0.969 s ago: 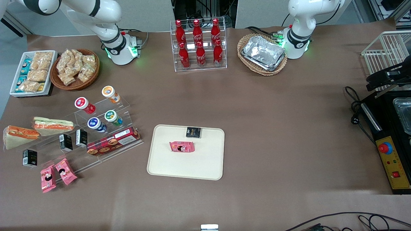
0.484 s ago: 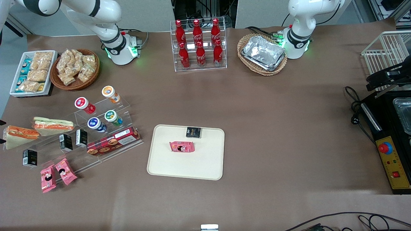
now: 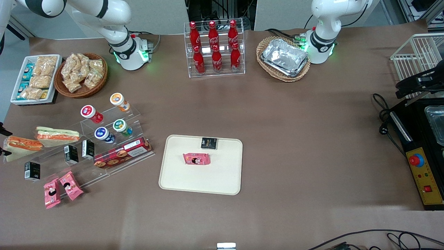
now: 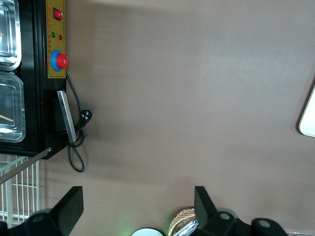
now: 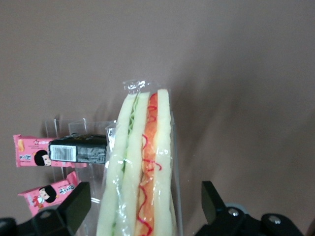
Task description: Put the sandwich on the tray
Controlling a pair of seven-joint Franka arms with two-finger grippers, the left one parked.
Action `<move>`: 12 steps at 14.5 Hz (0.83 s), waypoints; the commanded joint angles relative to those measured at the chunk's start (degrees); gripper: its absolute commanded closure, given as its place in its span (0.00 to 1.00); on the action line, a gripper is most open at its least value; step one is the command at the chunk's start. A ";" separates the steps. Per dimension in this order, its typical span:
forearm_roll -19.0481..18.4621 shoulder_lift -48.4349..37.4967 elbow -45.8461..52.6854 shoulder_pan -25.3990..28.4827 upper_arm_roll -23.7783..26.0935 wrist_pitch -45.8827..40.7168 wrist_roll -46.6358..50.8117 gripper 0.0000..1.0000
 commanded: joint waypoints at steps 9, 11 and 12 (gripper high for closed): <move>1.99 -0.01 -0.25 0.24 -0.15 0.55 -2.61 1.00; 1.90 -0.10 1.59 0.24 -0.24 -1.19 -2.70 1.00; 1.81 -0.27 3.69 0.15 -0.33 -3.91 -2.70 1.00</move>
